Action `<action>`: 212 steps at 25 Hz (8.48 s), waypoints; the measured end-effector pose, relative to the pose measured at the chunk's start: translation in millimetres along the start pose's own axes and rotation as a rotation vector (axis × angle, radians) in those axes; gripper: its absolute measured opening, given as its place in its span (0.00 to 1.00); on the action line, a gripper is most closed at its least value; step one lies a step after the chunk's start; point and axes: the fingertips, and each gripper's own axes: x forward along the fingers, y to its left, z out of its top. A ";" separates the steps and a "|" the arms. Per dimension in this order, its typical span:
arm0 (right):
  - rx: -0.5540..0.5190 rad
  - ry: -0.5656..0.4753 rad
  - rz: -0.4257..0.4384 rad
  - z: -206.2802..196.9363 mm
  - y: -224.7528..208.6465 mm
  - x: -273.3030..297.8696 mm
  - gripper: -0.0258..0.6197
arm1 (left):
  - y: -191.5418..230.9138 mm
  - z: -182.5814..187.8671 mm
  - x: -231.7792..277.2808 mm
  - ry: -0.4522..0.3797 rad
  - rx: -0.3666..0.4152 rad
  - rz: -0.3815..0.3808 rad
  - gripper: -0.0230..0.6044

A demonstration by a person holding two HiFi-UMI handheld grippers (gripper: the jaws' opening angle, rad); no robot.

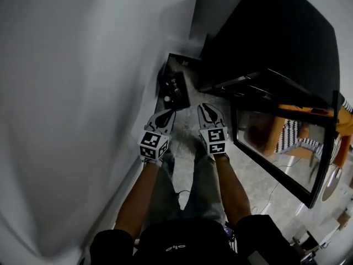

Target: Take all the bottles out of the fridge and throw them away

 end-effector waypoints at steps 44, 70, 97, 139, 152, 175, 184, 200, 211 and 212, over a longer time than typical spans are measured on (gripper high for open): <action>0.241 -0.345 -0.536 153.9 -175.9 -391.7 0.05 | -314.6 284.6 2.0 -0.199 0.381 -0.412 0.05; 0.218 -0.278 -0.529 132.3 -206.9 -377.9 0.05 | -330.5 263.9 25.2 -0.142 0.370 -0.447 0.05; 0.320 -0.149 -0.615 -58.3 -308.8 -167.2 0.30 | -277.6 107.5 152.1 -0.086 0.354 -0.478 0.05; 0.332 -0.050 -0.738 -83.5 -308.6 -122.7 0.47 | -280.9 91.9 173.7 -0.090 0.322 -0.548 0.05; 0.409 -0.032 -0.732 17.2 -205.9 -297.0 0.47 | -352.6 205.3 41.4 -0.047 0.334 -0.576 0.05; 0.219 -0.127 -0.491 103.8 -131.6 -266.0 0.47 | -273.2 224.5 -21.6 -0.150 0.267 -0.325 0.05; 0.039 -0.104 -0.228 151.9 -36.5 -191.0 0.47 | -155.5 224.2 -95.2 -0.225 0.140 -0.039 0.05; -0.127 -0.018 -0.023 161.0 27.1 -116.5 0.47 | -66.8 177.0 -155.2 -0.240 0.003 0.170 0.05; -0.155 0.057 0.031 98.5 18.7 -31.8 0.47 | -28.5 83.3 -82.8 -0.123 -0.064 0.115 0.05; -0.156 0.069 0.036 89.6 18.5 -23.5 0.47 | -24.6 73.8 -75.2 -0.111 -0.068 0.110 0.05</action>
